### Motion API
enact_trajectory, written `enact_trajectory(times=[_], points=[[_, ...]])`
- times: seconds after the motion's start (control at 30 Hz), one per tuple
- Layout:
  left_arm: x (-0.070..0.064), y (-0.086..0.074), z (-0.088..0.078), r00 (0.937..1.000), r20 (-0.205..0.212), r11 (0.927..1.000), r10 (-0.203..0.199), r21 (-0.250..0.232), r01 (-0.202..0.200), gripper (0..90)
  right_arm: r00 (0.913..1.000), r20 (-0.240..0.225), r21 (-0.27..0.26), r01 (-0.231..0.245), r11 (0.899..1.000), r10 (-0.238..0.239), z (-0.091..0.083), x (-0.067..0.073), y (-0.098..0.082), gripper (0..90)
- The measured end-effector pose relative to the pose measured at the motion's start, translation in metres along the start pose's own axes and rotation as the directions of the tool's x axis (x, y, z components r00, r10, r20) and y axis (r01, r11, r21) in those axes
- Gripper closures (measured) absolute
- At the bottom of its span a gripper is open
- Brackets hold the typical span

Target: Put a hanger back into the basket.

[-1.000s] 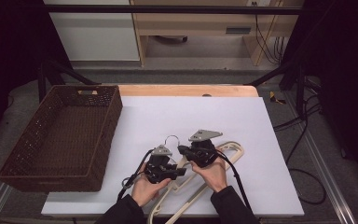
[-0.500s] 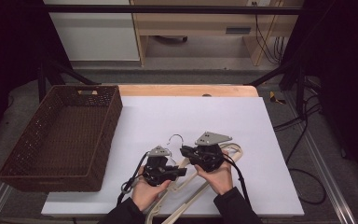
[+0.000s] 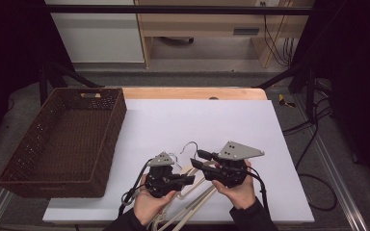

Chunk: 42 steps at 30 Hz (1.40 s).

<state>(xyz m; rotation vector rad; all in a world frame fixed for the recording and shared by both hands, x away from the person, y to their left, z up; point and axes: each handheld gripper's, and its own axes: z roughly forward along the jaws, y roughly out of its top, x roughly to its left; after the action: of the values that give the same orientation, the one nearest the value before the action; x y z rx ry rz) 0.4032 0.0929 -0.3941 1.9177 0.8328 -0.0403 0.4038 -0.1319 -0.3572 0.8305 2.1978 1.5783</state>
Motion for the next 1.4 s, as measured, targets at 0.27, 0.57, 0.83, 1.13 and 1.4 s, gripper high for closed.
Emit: enact_trajectory(times=[0.27, 0.57, 0.83, 1.13, 1.4], points=[[-0.002, 0.011, -0.033, 0.9928, -0.084, 0.9945, 0.085, -0.054, -0.090, 85.7, 0.9988, 0.048, -0.104, -0.010, 0.995, 0.015, -0.033, -0.017, -0.018, 20.5], [0.017, 0.016, -0.051, 0.9878, -0.137, 0.9944, 0.074, -0.065, -0.084, 85.7, 0.9873, 0.135, -0.107, -0.070, 0.992, 0.085, -0.053, -0.050, -0.043, 13.4], [0.023, 0.030, -0.087, 0.9818, -0.170, 0.9875, 0.085, -0.117, -0.105, 85.7, 0.9668, 0.223, -0.101, -0.105, 0.989, 0.125, -0.057, -0.068, -0.054, 8.8], [0.023, 0.054, -0.133, 0.9658, -0.232, 0.9751, 0.116, -0.158, -0.155, 85.8, 0.9483, 0.282, -0.113, -0.118, 0.986, 0.146, -0.063, -0.076, -0.056, 5.5], [0.031, 0.080, -0.171, 0.9542, -0.262, 0.9637, 0.145, -0.181, -0.196, 85.8, 0.9449, 0.296, -0.100, -0.114, 0.988, 0.139, -0.065, -0.079, -0.058, 5.3]])
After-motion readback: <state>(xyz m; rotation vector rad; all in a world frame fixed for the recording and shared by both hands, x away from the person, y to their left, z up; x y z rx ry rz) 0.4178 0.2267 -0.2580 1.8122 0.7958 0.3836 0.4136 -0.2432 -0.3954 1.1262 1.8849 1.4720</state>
